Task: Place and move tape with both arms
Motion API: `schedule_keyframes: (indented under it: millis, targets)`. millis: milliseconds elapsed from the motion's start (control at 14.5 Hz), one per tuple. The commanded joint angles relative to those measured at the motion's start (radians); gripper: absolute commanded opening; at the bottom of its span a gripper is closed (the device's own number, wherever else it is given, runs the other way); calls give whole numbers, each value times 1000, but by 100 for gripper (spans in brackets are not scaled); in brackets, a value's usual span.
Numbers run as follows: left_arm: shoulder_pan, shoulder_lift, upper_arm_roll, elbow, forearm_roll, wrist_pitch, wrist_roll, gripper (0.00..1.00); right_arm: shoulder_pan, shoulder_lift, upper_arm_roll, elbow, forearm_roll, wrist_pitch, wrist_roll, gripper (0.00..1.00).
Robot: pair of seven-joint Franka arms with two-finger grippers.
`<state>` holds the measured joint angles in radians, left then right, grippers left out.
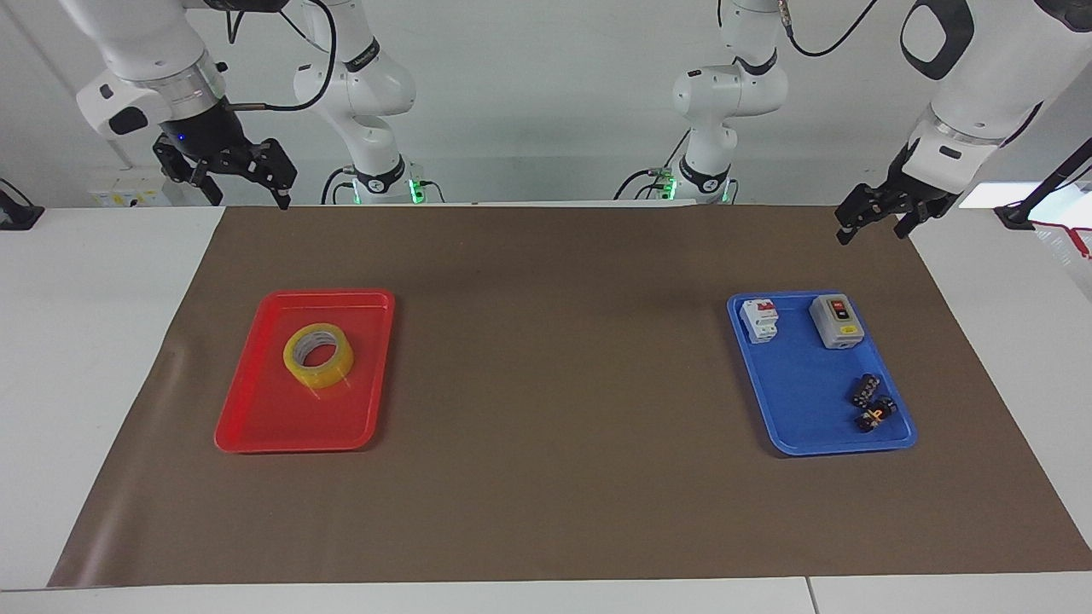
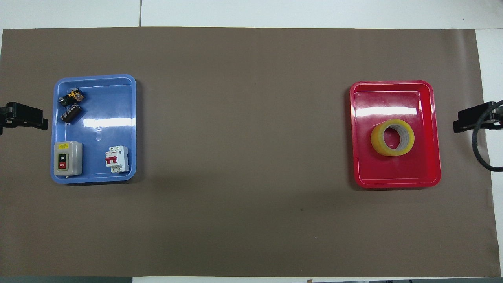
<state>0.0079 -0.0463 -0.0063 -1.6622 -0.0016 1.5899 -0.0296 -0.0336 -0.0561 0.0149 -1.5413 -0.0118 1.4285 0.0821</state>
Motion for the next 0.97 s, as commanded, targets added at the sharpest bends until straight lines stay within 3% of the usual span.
schedule_keyframes:
  millis: [0,898]
  targets:
    - [3,0,0,2,-20,-16,10,100,-11,1,3,7,-11,-23,-28,100]
    - [3,0,0,2,-20,-16,10,100,-8,-1,5,3,-7,-11,-45,100]
